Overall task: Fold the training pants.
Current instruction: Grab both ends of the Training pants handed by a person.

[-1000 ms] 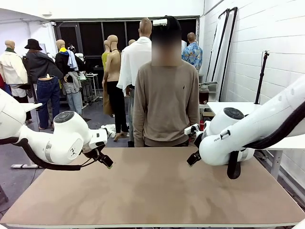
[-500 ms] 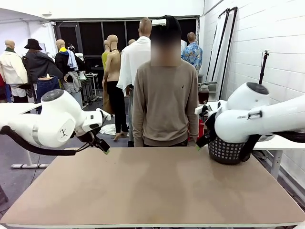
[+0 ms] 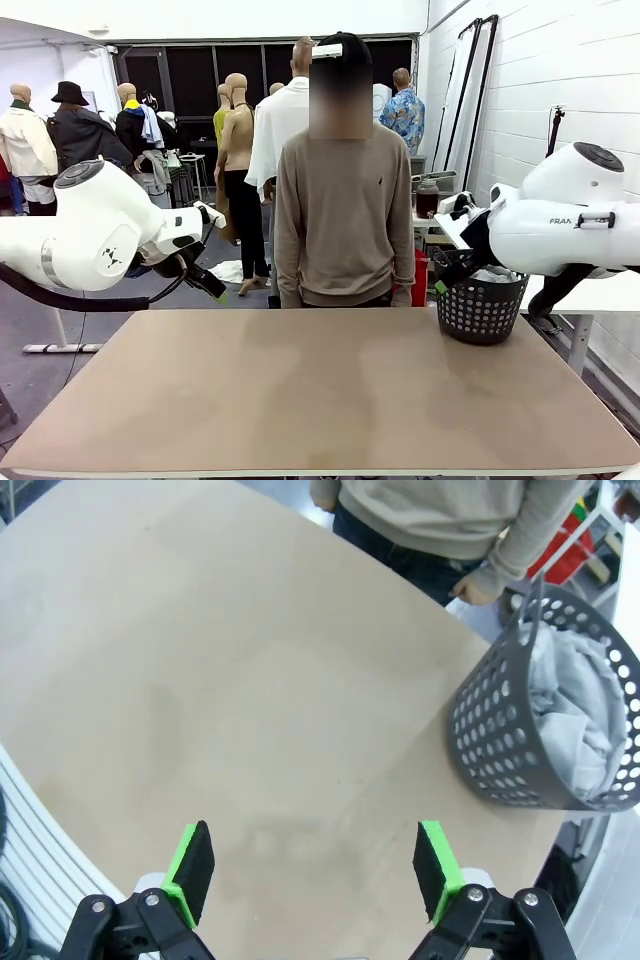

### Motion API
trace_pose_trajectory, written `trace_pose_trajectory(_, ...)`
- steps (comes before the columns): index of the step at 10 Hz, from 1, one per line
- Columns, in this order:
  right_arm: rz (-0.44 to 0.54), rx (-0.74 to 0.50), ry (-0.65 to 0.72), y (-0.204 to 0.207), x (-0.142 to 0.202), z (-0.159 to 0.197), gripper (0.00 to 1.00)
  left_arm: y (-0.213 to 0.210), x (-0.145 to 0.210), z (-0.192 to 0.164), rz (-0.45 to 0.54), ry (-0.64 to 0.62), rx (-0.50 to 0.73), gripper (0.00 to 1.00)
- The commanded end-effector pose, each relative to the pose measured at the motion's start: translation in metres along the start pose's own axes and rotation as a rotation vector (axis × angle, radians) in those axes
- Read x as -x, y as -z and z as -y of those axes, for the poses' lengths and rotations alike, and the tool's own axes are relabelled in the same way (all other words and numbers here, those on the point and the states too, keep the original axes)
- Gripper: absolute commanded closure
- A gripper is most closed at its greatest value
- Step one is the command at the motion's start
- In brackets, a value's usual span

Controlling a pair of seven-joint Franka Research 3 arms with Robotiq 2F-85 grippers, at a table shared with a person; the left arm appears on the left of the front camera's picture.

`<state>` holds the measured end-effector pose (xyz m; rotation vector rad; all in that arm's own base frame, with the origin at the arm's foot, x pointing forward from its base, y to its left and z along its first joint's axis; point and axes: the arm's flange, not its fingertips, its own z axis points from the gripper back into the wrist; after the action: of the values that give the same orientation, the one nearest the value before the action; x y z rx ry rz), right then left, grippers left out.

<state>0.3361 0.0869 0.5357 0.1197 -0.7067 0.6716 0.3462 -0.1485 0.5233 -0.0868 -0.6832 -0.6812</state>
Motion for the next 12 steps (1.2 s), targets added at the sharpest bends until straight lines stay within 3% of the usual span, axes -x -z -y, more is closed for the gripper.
trace_pose_trajectory(1,0.031,-0.023,-0.027,0.0,0.016,0.006,0.0,0.002,0.014,-0.007,0.06,0.013,0.043,0.0)
trace_pose_trajectory(4,0.065,-0.025,-0.041,0.0,0.017,0.011,0.0,-0.001,0.022,-0.013,0.127,0.042,0.064,0.0)
trace_pose_trajectory(12,0.081,0.001,0.022,0.005,0.017,0.028,0.0,-0.02,0.029,-0.029,0.165,-0.015,0.021,0.0)
